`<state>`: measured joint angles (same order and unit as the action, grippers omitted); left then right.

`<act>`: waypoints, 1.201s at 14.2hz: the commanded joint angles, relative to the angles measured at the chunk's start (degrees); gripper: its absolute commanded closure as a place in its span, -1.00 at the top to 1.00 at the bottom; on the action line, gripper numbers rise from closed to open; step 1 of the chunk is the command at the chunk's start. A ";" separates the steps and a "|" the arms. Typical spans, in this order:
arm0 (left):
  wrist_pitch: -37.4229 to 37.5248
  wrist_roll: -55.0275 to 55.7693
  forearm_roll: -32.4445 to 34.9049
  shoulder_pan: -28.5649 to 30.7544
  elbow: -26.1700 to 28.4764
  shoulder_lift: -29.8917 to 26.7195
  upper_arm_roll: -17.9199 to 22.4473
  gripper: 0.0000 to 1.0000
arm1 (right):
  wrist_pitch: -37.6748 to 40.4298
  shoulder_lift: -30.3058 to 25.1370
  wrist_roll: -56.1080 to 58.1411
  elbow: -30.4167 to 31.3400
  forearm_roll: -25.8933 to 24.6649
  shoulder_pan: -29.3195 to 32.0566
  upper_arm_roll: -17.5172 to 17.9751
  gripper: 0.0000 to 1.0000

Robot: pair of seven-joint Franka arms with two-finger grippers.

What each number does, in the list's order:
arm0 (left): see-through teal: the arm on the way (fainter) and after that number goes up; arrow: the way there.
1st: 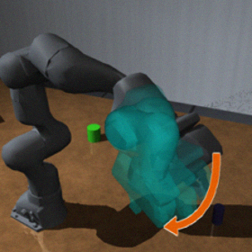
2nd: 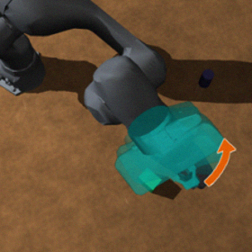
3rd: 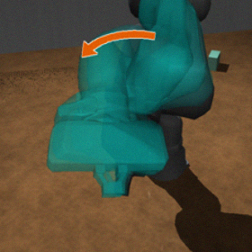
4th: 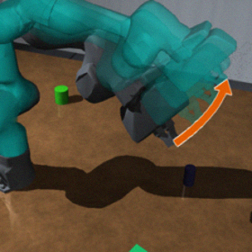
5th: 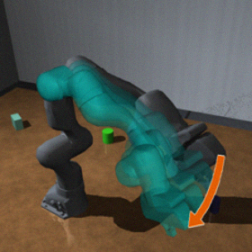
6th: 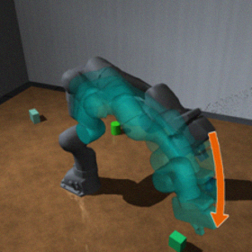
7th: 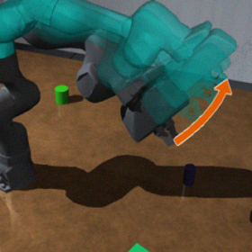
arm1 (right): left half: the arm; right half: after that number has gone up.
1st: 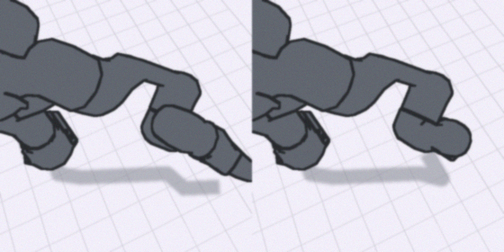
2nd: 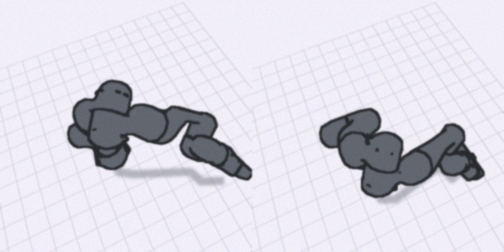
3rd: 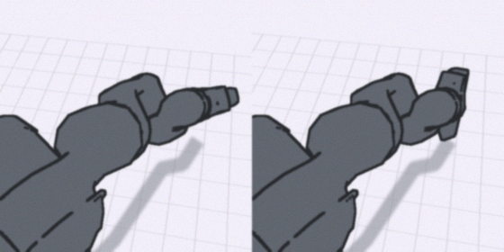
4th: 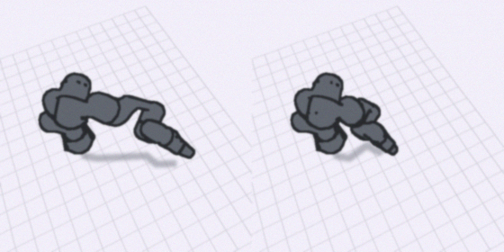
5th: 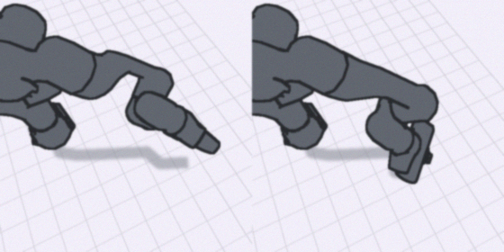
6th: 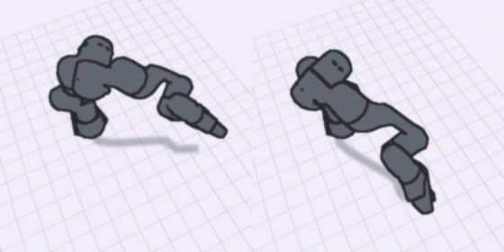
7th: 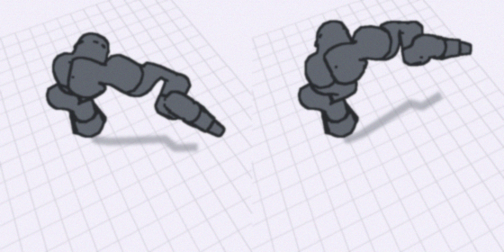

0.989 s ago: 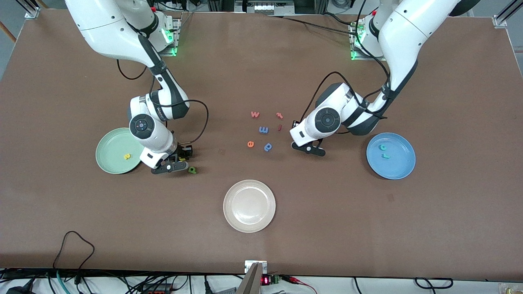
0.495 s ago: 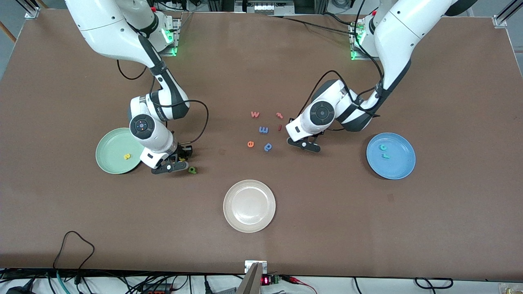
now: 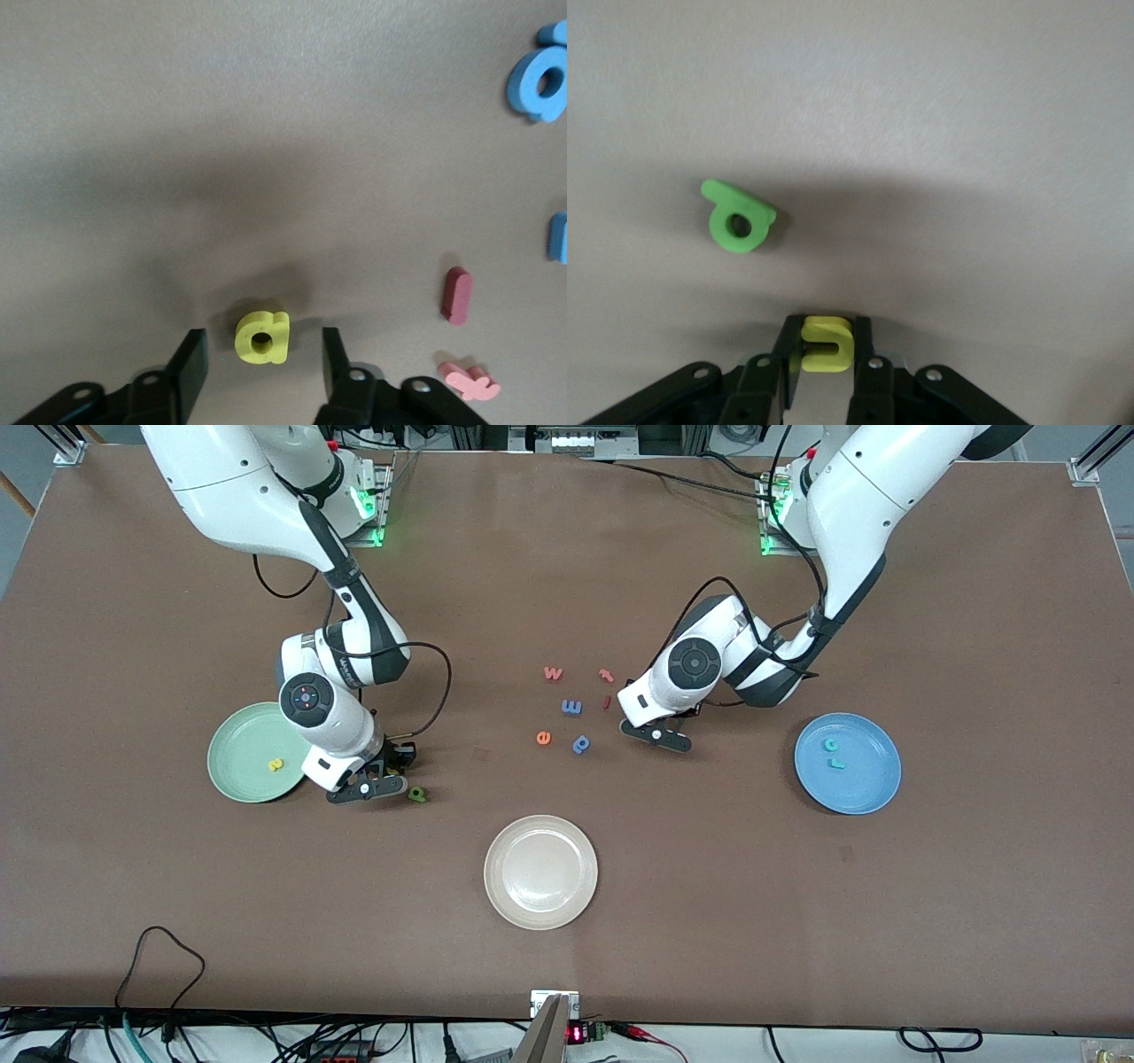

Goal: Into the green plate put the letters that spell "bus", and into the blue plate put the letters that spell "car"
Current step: 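Drop the yellow u on the green plate with the right gripper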

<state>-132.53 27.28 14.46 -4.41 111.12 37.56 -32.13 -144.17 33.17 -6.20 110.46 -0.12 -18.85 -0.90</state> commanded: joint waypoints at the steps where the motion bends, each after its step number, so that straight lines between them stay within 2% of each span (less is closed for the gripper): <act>1: -1.15 1.28 3.29 -0.16 0.41 0.58 0.23 0.09 | 6.50 -5.56 3.28 -0.24 -0.57 3.55 0.02 -0.95; 4: -1.24 1.28 3.38 -0.16 0.41 0.67 0.23 0.00 | 12.75 -9.44 11.36 0.02 -1.28 10.92 0.02 -0.94; 6: -1.24 1.63 3.38 -0.16 0.50 0.93 0.14 -0.05 | 15.57 -10.06 15.06 0.55 -1.28 15.40 0.02 -0.92; 8: -1.24 2.86 3.38 -0.33 0.50 1.37 0.14 -0.18 | 15.76 -9.62 19.63 0.99 -1.37 19.27 -0.07 -0.88; 9: -1.24 2.95 3.38 -0.33 0.50 1.46 0.14 -0.24 | 15.67 -9.36 20.17 1.16 -1.37 20.16 -0.07 -0.73; 10: -1.50 2.95 3.38 -0.42 0.50 1.46 0.14 -0.30 | 15.59 -8.83 20.09 1.16 -1.37 20.35 -0.07 -0.24; 11: -1.59 2.95 3.38 -0.68 0.50 1.46 0.14 -0.38 | 15.41 -8.66 19.83 1.25 -1.37 20.35 -0.07 0.16; 12: -1.59 2.95 3.38 -0.86 0.50 1.46 0.14 -0.42 | 15.24 -8.57 19.56 1.16 -1.28 20.35 -0.07 0.99; 14: -1.33 2.87 3.38 -0.69 0.42 1.29 0.14 -0.58 | 15.32 -9.53 19.82 0.99 -1.02 19.83 0.20 1.00; 17: 2.69 2.25 3.38 2.99 0.07 -1.60 -0.30 -0.63 | 15.15 -10.06 19.65 -1.02 -0.84 13.78 0.64 1.00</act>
<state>-132.38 28.99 16.48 -4.04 111.15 37.85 -31.99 -129.19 24.21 13.77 110.47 -0.78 -1.02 -0.33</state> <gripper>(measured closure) 0.718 0.035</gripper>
